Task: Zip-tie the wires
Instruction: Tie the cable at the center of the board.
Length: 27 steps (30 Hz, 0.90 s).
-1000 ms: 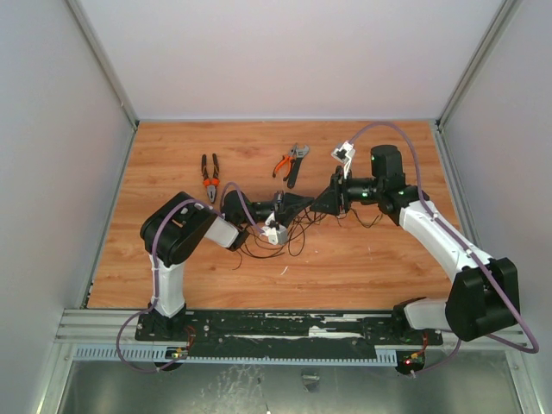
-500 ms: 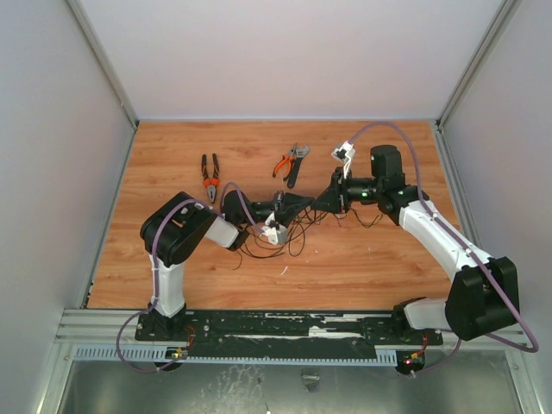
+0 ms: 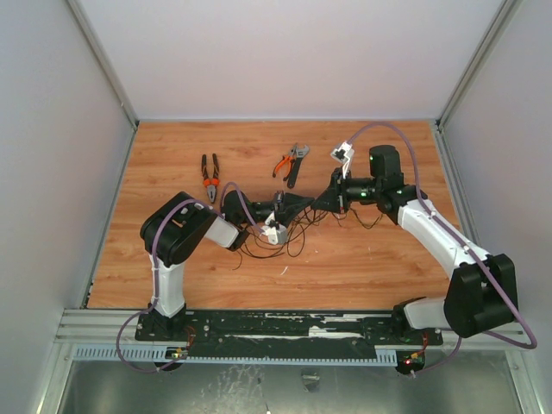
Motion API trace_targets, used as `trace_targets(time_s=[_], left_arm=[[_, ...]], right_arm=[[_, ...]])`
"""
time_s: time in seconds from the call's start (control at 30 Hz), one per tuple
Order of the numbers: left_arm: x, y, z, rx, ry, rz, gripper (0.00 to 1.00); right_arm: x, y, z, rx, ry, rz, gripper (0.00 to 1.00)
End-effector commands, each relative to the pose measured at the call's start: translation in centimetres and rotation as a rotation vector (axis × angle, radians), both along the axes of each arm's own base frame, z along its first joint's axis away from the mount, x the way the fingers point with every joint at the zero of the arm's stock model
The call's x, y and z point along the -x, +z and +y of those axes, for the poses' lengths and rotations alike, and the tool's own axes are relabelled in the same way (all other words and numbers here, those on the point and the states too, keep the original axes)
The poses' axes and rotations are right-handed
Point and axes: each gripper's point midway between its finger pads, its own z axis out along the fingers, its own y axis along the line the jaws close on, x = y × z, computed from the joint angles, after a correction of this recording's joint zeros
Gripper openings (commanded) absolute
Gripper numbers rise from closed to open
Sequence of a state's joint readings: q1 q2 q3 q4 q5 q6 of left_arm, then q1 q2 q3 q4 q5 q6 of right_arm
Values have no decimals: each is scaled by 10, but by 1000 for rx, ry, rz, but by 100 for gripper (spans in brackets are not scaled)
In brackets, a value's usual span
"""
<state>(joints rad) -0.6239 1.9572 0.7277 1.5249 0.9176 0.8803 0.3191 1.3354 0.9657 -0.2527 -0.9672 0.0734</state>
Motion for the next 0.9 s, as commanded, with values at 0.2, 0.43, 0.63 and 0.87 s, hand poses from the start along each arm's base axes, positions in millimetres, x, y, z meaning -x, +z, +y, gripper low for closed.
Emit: trace_targets(time_s=[0.2,0.43,0.63,0.87], left_arm=[[3,17,4,54,2,-73,0],[9,8,-1,40,-1,-75,0],[12,4,-1,36,9,-80,0],[16,0,-2,33,7,-80,0]], right_arm=[[-14,23,2,-13,-49,-68,0],[-31,47,4,-42,-127,-93,0],[-42,59,4,-53,-166,-116,0],[-53,73,9,-89,-180,-122,0]])
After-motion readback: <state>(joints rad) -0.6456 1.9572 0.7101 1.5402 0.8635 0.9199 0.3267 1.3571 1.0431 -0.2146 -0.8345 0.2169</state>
